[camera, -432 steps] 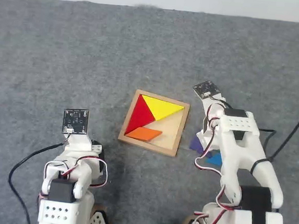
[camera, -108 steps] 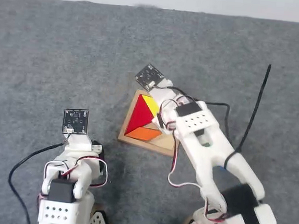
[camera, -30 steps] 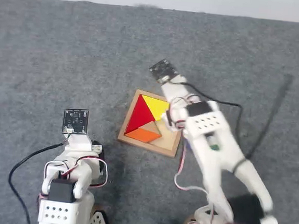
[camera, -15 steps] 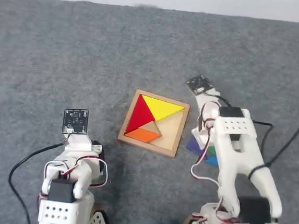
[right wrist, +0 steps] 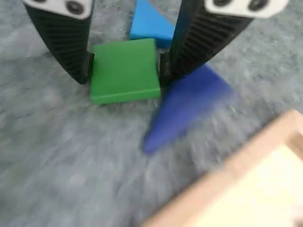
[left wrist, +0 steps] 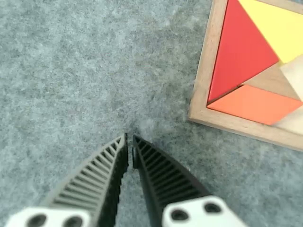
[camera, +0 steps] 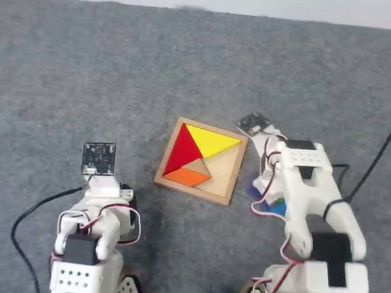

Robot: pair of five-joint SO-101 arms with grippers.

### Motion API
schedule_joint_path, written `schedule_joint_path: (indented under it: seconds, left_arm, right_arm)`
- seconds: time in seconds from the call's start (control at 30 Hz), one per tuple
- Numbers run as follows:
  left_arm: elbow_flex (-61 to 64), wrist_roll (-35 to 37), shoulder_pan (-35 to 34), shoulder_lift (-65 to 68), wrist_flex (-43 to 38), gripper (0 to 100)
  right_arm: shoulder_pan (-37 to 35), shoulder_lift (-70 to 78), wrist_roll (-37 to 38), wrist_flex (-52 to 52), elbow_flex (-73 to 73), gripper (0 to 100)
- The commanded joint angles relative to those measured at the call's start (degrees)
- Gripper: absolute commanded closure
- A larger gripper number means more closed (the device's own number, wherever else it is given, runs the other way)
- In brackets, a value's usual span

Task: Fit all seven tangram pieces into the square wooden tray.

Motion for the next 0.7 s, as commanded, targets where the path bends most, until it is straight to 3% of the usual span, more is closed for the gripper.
schedule_joint_path:
  seconds: [0.0,0.23,0.47,0.67]
  left_arm:
    - [-0.7,-0.9,-0.4,-1.1,0.3,99]
    - [-0.7,-0.9,-0.4,-1.1,0.3,99]
    - [-0.7,-0.9,-0.4,-1.1,0.3,99]
    - [-0.7,-0.9,-0.4,-1.1,0.3,99]
  right_arm:
    - [0.7,0.6,1.1,-0.7,-0.6,75.3]
    - [0.7,0.7,0.9,-0.6,-0.6,75.5]
    - [0.7,0.5,0.3,-0.7,-0.6,93.1]
    - [0.4,0.0,-3.1,-1.6,-1.2,94.4]
